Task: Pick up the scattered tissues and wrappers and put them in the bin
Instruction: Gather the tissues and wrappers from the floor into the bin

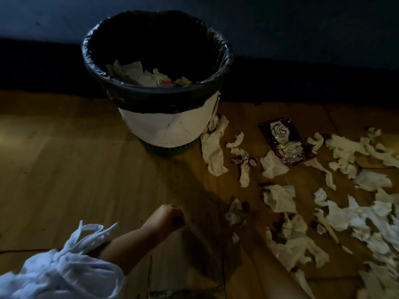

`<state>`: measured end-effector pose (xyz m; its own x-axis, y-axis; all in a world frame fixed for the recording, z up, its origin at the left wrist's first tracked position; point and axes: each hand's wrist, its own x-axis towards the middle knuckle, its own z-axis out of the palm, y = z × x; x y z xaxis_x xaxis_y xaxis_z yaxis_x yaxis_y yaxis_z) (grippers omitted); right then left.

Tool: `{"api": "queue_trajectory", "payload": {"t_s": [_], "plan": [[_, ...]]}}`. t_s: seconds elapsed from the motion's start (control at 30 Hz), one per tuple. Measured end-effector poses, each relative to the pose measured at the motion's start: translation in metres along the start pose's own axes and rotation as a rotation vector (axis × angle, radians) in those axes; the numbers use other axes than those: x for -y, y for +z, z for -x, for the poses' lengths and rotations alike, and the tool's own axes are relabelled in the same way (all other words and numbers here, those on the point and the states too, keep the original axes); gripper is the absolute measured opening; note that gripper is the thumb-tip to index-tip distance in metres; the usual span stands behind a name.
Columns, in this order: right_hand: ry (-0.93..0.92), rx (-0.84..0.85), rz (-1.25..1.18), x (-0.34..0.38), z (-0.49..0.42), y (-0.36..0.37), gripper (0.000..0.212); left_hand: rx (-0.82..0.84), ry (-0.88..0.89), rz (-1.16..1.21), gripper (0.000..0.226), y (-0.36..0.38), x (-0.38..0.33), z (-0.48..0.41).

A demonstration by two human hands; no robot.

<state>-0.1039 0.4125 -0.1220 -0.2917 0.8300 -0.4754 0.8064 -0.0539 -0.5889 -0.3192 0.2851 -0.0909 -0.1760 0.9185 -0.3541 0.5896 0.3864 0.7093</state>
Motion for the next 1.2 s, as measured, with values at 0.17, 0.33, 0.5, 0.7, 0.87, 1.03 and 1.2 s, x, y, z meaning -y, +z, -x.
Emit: {"api": "queue_trajectory", "payload": {"t_s": [0.17,0.33,0.5,0.7,0.87,1.03,1.2], "plan": [[-0.006,-0.068,-0.228,0.031,0.001,-0.013,0.029,-0.181,0.054,0.102,0.022,-0.036,-0.041,-0.002],[-0.148,-0.146,-0.597,0.140,0.011,-0.067,0.034,-0.407,0.376,0.113,0.021,-0.127,-0.104,-0.007],[-0.432,-0.143,-0.912,0.274,0.019,-0.129,0.041,-0.814,0.320,0.243,0.018,-0.223,-0.145,-0.025],[-0.466,0.081,-0.950,0.381,-0.009,-0.134,0.044,-0.849,-0.008,0.250,0.034,-0.286,-0.142,-0.057],[-0.348,0.146,-0.895,0.389,-0.012,-0.125,0.035,-0.787,-0.080,0.199,0.033,-0.293,-0.148,-0.058],[-0.350,0.022,-0.969,0.345,0.025,-0.136,0.014,-0.765,-0.006,0.139,0.016,-0.268,-0.170,-0.026],[-0.226,-0.046,-0.955,0.242,0.093,-0.147,0.012,-0.516,0.071,0.126,0.007,-0.204,-0.226,0.014]]}}
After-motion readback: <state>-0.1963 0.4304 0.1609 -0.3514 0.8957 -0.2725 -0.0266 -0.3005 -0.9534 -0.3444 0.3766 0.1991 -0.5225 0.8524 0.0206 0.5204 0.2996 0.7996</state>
